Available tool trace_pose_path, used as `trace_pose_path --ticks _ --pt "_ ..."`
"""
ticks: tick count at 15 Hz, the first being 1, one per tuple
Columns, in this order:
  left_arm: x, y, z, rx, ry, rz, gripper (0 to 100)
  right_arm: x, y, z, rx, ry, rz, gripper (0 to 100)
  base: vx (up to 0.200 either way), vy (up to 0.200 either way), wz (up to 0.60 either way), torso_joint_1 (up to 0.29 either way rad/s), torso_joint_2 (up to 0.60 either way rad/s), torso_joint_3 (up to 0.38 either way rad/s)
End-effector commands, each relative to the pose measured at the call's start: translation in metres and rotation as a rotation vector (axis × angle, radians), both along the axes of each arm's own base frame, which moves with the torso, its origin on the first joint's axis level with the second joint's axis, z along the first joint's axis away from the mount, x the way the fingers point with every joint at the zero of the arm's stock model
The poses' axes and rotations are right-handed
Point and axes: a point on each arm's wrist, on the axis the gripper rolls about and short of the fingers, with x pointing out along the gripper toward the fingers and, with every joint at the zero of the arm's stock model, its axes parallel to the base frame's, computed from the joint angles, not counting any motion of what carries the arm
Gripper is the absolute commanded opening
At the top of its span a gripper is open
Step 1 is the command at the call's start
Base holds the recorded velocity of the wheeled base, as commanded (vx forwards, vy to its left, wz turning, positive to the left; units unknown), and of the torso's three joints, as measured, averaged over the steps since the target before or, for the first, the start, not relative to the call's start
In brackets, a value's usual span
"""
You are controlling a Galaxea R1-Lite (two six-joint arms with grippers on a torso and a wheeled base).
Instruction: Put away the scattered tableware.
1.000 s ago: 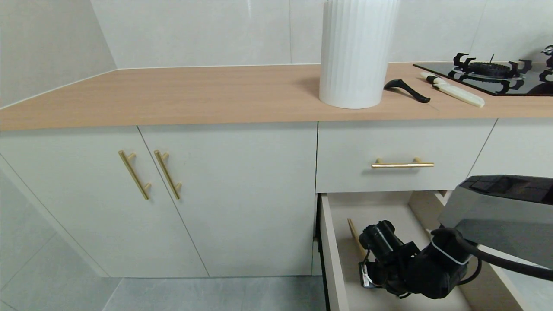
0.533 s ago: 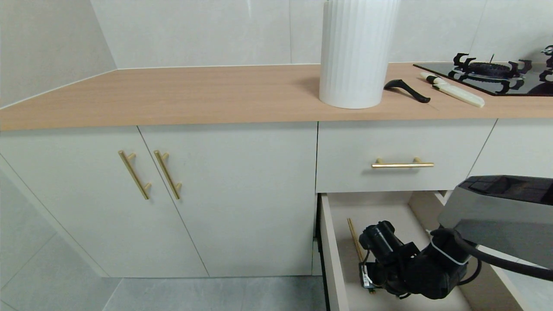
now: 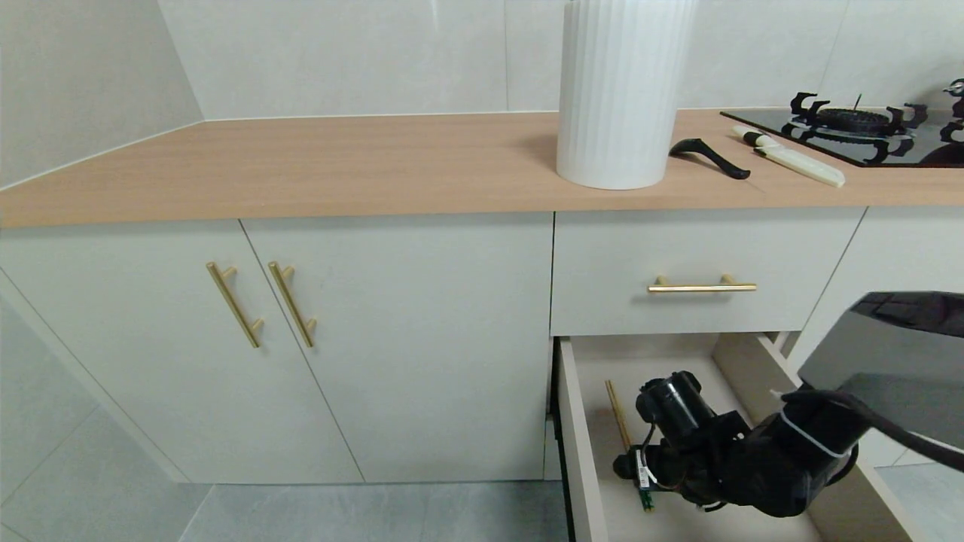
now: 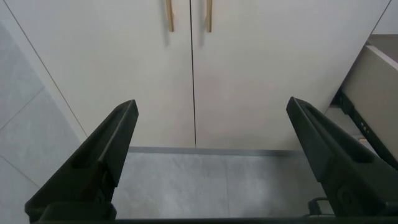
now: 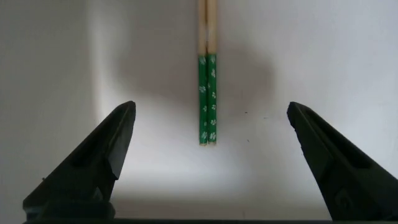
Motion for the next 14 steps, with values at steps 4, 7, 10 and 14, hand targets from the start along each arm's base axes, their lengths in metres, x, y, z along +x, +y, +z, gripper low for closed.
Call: trace_pose_path --ticks 4,7,10,14 --pt "0.000 0.000 0.000 0.000 0.000 0.001 100 -0.033 -0.069 0.150 0.060 -0.174 -0.039 100 0.000 0.000 0.00 0.000 0.00 0.000" --pt "0.000 0.000 0.000 0.000 0.000 0.001 100 -0.051 -0.102 0.197 0.104 -0.158 -0.033 100 0.000 0.000 0.00 0.000 0.00 0.000" --pt "0.000 0.000 0.000 0.000 0.000 0.001 100 -0.066 -0.117 0.222 0.151 -0.111 -0.009 100 0.000 0.000 0.00 0.000 0.00 0.000" --pt "0.000 0.000 0.000 0.000 0.000 0.001 100 -0.062 -0.120 0.216 0.120 -0.085 -0.010 100 0.000 0.000 0.00 0.000 0.00 0.000"
